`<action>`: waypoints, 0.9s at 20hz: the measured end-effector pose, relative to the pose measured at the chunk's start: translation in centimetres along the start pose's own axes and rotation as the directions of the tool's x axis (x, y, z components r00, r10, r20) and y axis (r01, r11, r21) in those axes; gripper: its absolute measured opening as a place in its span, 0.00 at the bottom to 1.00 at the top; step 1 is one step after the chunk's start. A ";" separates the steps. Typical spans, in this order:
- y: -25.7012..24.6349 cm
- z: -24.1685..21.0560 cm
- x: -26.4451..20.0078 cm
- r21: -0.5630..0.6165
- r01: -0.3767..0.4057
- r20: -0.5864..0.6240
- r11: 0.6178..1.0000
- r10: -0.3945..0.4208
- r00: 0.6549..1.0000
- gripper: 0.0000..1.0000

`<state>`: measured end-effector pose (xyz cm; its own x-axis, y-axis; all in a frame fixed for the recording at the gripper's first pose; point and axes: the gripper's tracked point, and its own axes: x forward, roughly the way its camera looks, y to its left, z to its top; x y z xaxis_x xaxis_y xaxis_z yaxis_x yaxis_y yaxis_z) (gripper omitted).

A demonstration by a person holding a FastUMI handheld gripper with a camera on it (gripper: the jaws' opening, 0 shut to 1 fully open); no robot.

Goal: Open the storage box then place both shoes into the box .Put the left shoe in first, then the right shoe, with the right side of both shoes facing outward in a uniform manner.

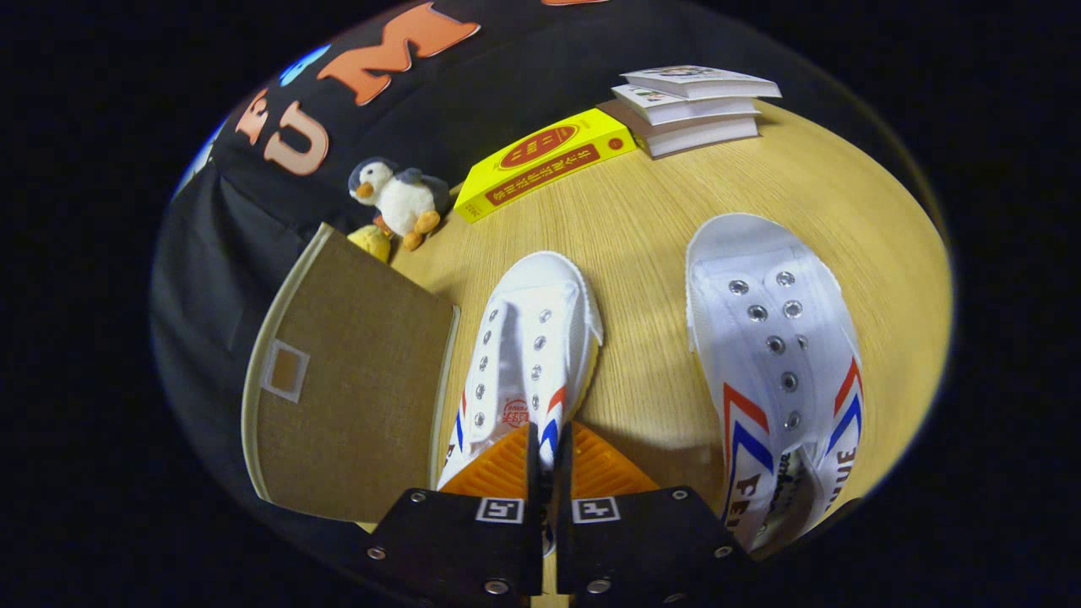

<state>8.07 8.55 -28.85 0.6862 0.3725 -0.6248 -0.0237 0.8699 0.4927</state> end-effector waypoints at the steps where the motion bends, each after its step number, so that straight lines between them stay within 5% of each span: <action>1: -0.2 0.0 -0.2 0.039 -0.005 0.003 0.999 0.005 1.000 0.04; 9: 4.4 4.4 -7.7 0.004 -0.045 0.157 0.999 0.044 0.987 0.00; 18: 19.1 6.5 -14.5 -0.015 -0.173 0.290 0.985 0.170 0.942 0.00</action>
<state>2.34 17.69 -6.41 0.8532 0.4048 -0.3288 -0.1530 0.7970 0.5843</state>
